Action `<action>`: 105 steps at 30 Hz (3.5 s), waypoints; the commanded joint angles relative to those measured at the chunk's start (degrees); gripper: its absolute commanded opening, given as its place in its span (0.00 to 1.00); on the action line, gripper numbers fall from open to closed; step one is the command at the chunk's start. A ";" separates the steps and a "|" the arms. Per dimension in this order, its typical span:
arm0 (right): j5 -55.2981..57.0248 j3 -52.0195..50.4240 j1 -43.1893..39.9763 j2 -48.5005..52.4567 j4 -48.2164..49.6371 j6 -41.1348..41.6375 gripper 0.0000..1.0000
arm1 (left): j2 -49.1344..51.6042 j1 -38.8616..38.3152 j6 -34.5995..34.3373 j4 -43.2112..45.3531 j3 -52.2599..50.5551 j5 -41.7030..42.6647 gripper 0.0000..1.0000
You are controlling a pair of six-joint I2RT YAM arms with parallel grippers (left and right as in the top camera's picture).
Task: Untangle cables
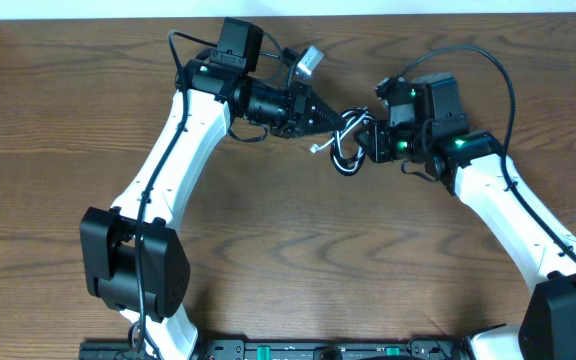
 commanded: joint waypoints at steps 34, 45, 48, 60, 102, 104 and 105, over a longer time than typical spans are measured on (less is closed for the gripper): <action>17.11 0.72 -1.66 0.85 -13.86 6.21 0.12 | 8.31 -6.34 -0.76 0.57 -0.92 -38.71 0.88; 16.04 0.72 -1.77 0.85 -13.22 6.67 0.13 | 14.25 -6.84 -2.49 5.18 -0.92 -35.12 0.87; 12.79 0.70 -1.70 0.87 -11.43 8.33 0.08 | 14.32 -6.86 -2.45 5.29 -0.92 -35.17 0.87; 8.59 0.63 5.31 5.44 2.16 4.79 0.04 | 12.94 4.79 -0.61 -1.64 -0.90 -35.06 0.78; 3.45 1.81 -24.15 -7.72 -12.63 3.87 0.41 | 12.83 -24.63 0.90 24.02 -0.85 -50.12 0.67; 3.45 1.81 -24.15 -7.72 -12.79 3.76 0.41 | 13.09 -25.09 0.79 25.31 -0.85 -49.03 0.67; 3.45 1.81 -24.17 -7.72 -12.79 3.45 0.42 | 13.14 -25.35 0.79 25.64 -0.85 -48.85 0.66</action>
